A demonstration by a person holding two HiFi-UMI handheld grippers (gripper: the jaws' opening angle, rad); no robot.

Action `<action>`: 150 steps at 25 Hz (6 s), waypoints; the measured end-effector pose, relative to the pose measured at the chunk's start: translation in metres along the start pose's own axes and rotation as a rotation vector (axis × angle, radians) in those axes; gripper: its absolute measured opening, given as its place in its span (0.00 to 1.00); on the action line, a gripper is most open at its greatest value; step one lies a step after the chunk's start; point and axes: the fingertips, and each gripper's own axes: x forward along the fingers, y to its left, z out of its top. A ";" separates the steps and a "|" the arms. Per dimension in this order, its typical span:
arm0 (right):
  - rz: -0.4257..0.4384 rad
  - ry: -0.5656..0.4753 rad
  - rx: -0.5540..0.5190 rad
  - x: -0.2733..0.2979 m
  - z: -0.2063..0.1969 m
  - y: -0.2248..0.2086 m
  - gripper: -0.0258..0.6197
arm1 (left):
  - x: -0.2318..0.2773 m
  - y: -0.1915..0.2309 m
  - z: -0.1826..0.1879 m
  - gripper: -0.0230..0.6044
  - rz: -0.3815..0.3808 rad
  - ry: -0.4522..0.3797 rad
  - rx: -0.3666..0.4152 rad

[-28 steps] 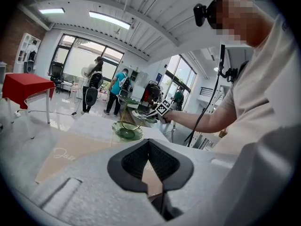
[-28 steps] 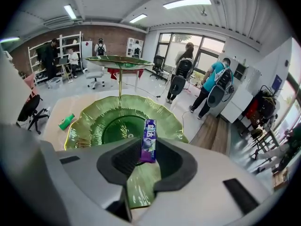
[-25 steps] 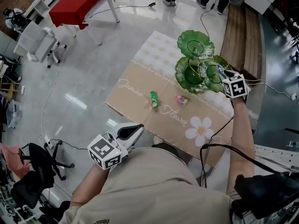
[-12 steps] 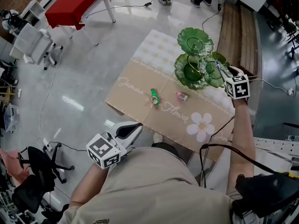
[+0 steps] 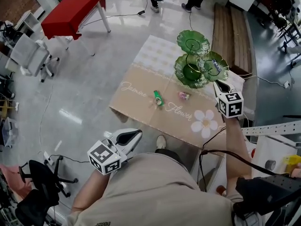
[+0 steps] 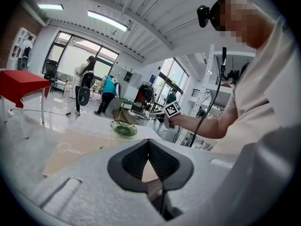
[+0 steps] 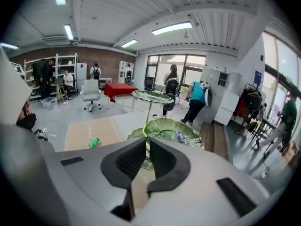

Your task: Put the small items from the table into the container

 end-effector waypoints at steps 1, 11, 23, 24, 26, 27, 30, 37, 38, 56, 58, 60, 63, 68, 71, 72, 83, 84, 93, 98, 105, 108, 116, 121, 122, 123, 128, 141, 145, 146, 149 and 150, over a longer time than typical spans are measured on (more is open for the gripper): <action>0.013 -0.002 0.016 -0.006 -0.005 0.013 0.09 | -0.005 -0.001 -0.002 0.05 -0.006 0.001 0.002; 0.154 -0.017 0.149 -0.072 -0.057 0.167 0.08 | -0.043 -0.019 -0.023 0.05 -0.089 0.012 0.040; 0.251 -0.037 0.209 -0.148 -0.096 0.317 0.07 | -0.075 -0.061 -0.061 0.05 -0.209 0.069 0.098; 0.252 -0.040 0.209 -0.154 -0.098 0.325 0.07 | -0.077 -0.065 -0.064 0.05 -0.220 0.076 0.105; 0.248 -0.041 0.204 -0.166 -0.101 0.340 0.07 | -0.084 -0.071 -0.071 0.05 -0.240 0.090 0.117; 0.244 -0.040 0.202 -0.172 -0.102 0.347 0.07 | -0.088 -0.074 -0.075 0.05 -0.248 0.094 0.120; 0.230 -0.042 0.198 -0.185 -0.104 0.362 0.07 | -0.099 -0.078 -0.083 0.05 -0.267 0.100 0.129; 0.213 -0.058 0.195 -0.195 -0.106 0.372 0.07 | -0.109 -0.083 -0.092 0.05 -0.269 0.101 0.156; 0.213 -0.059 0.193 -0.195 -0.106 0.371 0.07 | -0.109 -0.083 -0.092 0.05 -0.267 0.100 0.152; 0.277 0.005 0.061 -0.113 -0.108 0.288 0.10 | -0.063 -0.041 -0.076 0.05 -0.155 0.074 0.029; 0.267 0.012 0.040 -0.092 -0.108 0.265 0.19 | -0.053 -0.033 -0.069 0.05 -0.135 0.068 0.020; 0.264 0.023 0.017 -0.070 -0.108 0.245 0.22 | -0.044 -0.024 -0.062 0.05 -0.105 0.061 0.014; 0.265 0.041 -0.025 -0.038 -0.108 0.219 0.23 | -0.033 -0.014 -0.052 0.05 -0.058 0.055 0.004; 0.250 0.075 -0.109 0.012 -0.109 0.174 0.28 | -0.014 -0.002 -0.033 0.05 -0.010 0.046 -0.007; 0.260 0.093 -0.147 0.043 -0.110 0.157 0.30 | -0.008 0.004 -0.025 0.05 0.029 0.046 -0.016; 0.265 0.104 -0.157 0.052 -0.112 0.153 0.31 | -0.006 0.007 -0.023 0.05 0.041 0.047 -0.019; 0.325 0.192 -0.193 0.134 -0.141 0.132 0.38 | 0.018 0.028 -0.011 0.05 0.155 0.065 -0.041; 0.332 0.194 -0.197 0.139 -0.143 0.132 0.38 | 0.020 0.029 -0.010 0.05 0.162 0.066 -0.043; 0.369 0.224 -0.213 0.139 -0.153 0.132 0.32 | 0.039 0.032 -0.001 0.05 0.173 0.071 -0.037; 0.395 0.192 -0.181 0.119 -0.142 0.133 0.31 | 0.055 0.028 0.006 0.05 0.140 0.078 -0.022; 0.418 0.132 -0.143 0.071 -0.109 0.125 0.31 | 0.083 0.014 0.013 0.05 0.059 0.091 0.011; 0.422 0.109 -0.154 0.047 -0.093 0.117 0.31 | 0.093 0.008 0.015 0.05 0.031 0.091 0.026; 0.369 0.041 -0.122 -0.001 -0.041 0.068 0.31 | 0.110 -0.004 0.024 0.05 -0.012 0.078 0.061; 0.278 0.014 -0.103 -0.004 -0.020 0.024 0.31 | 0.110 -0.006 0.025 0.05 -0.014 0.076 0.061; 0.258 0.011 -0.101 -0.003 -0.016 0.014 0.31 | 0.109 -0.006 0.025 0.05 -0.013 0.077 0.061; 0.239 0.008 -0.101 -0.001 -0.012 0.005 0.31 | 0.108 -0.006 0.025 0.05 -0.010 0.077 0.063; 0.167 -0.002 -0.093 0.016 0.004 -0.034 0.31 | 0.103 -0.002 0.023 0.05 0.022 0.079 0.056; 0.085 0.119 -0.097 0.091 -0.016 -0.071 0.31 | 0.082 0.009 0.020 0.05 0.118 0.082 0.049; 0.073 0.159 -0.101 0.103 -0.024 -0.076 0.31 | 0.078 0.011 0.016 0.05 0.133 0.081 0.040; 0.074 0.167 -0.101 0.105 -0.026 -0.076 0.31 | 0.077 0.011 0.016 0.05 0.135 0.080 0.039; 0.074 0.185 -0.111 0.107 -0.030 -0.076 0.31 | 0.077 0.012 0.015 0.05 0.138 0.081 0.037; 0.075 0.187 -0.116 0.107 -0.030 -0.075 0.31 | 0.076 0.012 0.015 0.05 0.138 0.082 0.036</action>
